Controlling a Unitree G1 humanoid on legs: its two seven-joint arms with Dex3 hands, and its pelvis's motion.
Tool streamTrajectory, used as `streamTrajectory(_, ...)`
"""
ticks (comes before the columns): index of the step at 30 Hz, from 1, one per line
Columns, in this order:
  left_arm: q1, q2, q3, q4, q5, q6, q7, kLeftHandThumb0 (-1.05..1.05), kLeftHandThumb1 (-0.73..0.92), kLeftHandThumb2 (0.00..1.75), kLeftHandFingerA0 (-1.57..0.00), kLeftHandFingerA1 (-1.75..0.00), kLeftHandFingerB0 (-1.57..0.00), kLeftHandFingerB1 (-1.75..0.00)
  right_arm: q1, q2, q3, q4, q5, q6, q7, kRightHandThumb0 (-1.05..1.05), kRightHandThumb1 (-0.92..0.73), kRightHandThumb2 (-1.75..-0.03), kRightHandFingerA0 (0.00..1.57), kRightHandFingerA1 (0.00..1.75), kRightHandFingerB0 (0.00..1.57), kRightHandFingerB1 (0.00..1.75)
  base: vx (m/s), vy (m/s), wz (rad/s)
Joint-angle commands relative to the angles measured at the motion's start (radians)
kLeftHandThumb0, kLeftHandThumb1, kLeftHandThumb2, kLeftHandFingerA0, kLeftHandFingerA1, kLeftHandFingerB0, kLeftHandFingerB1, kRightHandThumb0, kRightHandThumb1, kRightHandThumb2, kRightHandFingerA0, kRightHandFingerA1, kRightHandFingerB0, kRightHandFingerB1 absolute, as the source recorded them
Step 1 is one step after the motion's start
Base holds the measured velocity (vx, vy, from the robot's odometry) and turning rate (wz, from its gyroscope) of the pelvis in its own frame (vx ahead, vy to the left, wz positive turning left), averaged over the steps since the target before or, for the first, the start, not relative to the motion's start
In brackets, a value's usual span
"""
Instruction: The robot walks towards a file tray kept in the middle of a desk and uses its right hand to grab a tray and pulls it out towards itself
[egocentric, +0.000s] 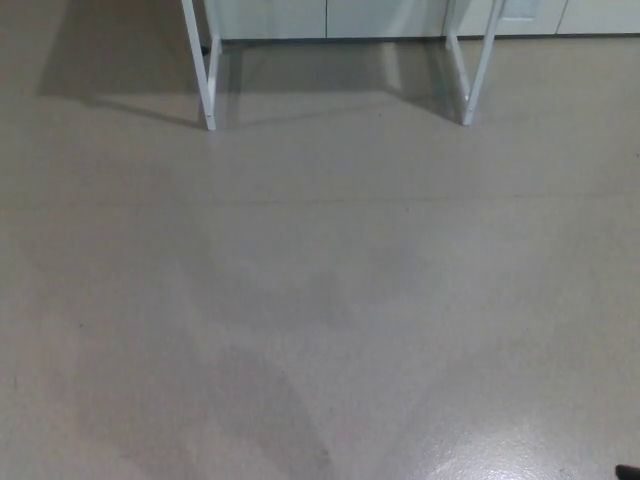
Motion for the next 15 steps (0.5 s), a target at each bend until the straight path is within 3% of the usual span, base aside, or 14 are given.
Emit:
streamTrajectory(1, 0.032, 0.019, 0.044, -0.041, -0.099, -0.032, -0.088, -0.10, 0.56, 0.99, -0.22, -0.55, -0.14, -0.50, 0.022, 0.009, -0.040, -0.016, 0.096, -0.139, 0.038, -0.59, -0.52, -0.67, 0.52, 0.83, 0.32, 0.61, 0.00, 0.000, 0.00)
streamTrajectory(5, 0.052, 0.016, 0.055, -0.061, -0.123, -0.017, -0.118, -0.08, 0.56, 0.99, -0.20, -0.55, -0.13, -0.50, 0.039, 0.012, -0.033, -0.024, 0.097, -0.140, 0.040, -0.57, -0.50, -0.69, 0.51, 0.85, 0.32, 0.61, 0.00, 0.000, 0.00)
streamTrajectory(6, 0.062, 0.016, 0.056, -0.075, -0.126, -0.012, -0.120, -0.09, 0.57, 0.99, -0.19, -0.54, -0.12, -0.49, 0.041, 0.013, -0.031, -0.021, 0.100, -0.145, 0.043, -0.59, -0.39, -0.91, 0.53, 0.81, 0.31, 0.64, 0.00, 0.000, 0.00)
streamTrajectory(7, 0.065, 0.019, 0.055, -0.072, -0.122, -0.019, -0.123, -0.10, 0.57, 0.99, -0.19, -0.54, -0.12, -0.49, 0.042, 0.011, -0.029, -0.016, 0.099, -0.150, 0.046, -0.57, -0.50, -0.69, 0.50, 0.82, 0.31, 0.62, 0.00, 0.000, 0.00)
streamTrajectory(8, 0.060, 0.022, 0.055, -0.055, -0.117, -0.027, -0.122, -0.11, 0.56, 0.98, -0.19, -0.54, -0.12, -0.49, 0.044, 0.008, -0.023, -0.013, 0.090, -0.157, 0.039, -0.58, -0.51, -0.68, 0.51, 0.83, 0.32, 0.61, 0.00, 0.000, 0.00)
streamTrajectory(9, 0.061, 0.023, 0.054, -0.053, -0.112, -0.030, -0.118, -0.11, 0.55, 0.98, -0.21, -0.54, -0.13, -0.49, 0.043, 0.008, -0.022, -0.011, 0.090, -0.159, 0.038, -0.60, -0.39, -0.91, 0.54, 0.80, 0.32, 0.64, 0.00, 0.000, 0.00)
streamTrajectory(10, 0.061, 0.024, 0.054, -0.045, -0.112, -0.039, -0.121, -0.10, 0.56, 0.98, -0.20, -0.54, -0.13, -0.49, 0.042, 0.008, -0.021, -0.006, 0.091, -0.164, 0.036, -0.58, -0.50, -0.69, 0.53, 0.84, 0.32, 0.64, 0.00, 0.000, 0.00)
streamTrajectory(15, 0.068, 0.027, 0.056, -0.039, -0.117, -0.051, -0.134, -0.11, 0.57, 0.99, -0.21, -0.55, -0.13, -0.50, 0.034, 0.003, -0.013, 0.029, 0.090, -0.196, 0.034, -0.57, -0.49, -0.71, 0.54, 0.86, 0.33, 0.65, 0.00, 0.000, 0.00)
